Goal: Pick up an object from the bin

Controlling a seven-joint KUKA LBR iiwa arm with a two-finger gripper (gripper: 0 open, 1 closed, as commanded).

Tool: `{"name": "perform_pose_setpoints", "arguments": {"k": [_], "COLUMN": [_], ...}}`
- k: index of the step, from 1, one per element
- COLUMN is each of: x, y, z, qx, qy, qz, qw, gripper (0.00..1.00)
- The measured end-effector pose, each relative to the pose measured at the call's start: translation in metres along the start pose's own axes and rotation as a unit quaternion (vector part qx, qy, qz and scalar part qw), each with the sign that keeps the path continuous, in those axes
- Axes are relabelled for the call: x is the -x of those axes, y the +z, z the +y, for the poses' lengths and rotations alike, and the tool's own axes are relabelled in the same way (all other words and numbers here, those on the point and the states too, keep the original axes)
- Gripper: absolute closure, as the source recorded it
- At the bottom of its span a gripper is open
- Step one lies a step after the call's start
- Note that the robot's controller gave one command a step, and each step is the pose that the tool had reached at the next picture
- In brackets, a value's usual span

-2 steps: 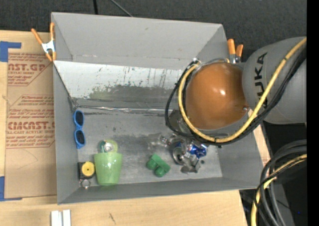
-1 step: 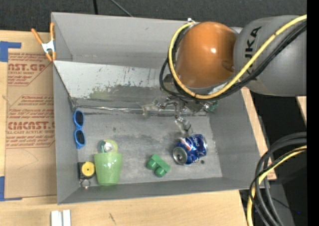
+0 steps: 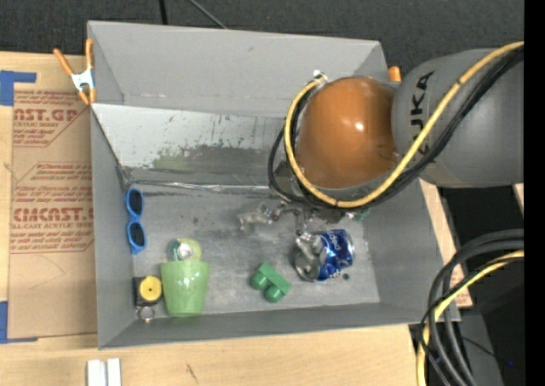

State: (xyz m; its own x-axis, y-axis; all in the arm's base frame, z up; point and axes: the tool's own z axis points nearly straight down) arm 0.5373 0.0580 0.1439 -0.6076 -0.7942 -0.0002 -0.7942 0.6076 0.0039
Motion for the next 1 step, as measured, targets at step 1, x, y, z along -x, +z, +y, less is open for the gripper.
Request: {"name": "perform_pose_setpoints", "arguments": {"k": [1], "x": [0.0444], "y": [-0.0087], "z": [0.0298], "qx": [-0.002], "qy": [-0.036], "qz": [-0.0022], "qw": [0.9993], "gripper": [0.0]}}
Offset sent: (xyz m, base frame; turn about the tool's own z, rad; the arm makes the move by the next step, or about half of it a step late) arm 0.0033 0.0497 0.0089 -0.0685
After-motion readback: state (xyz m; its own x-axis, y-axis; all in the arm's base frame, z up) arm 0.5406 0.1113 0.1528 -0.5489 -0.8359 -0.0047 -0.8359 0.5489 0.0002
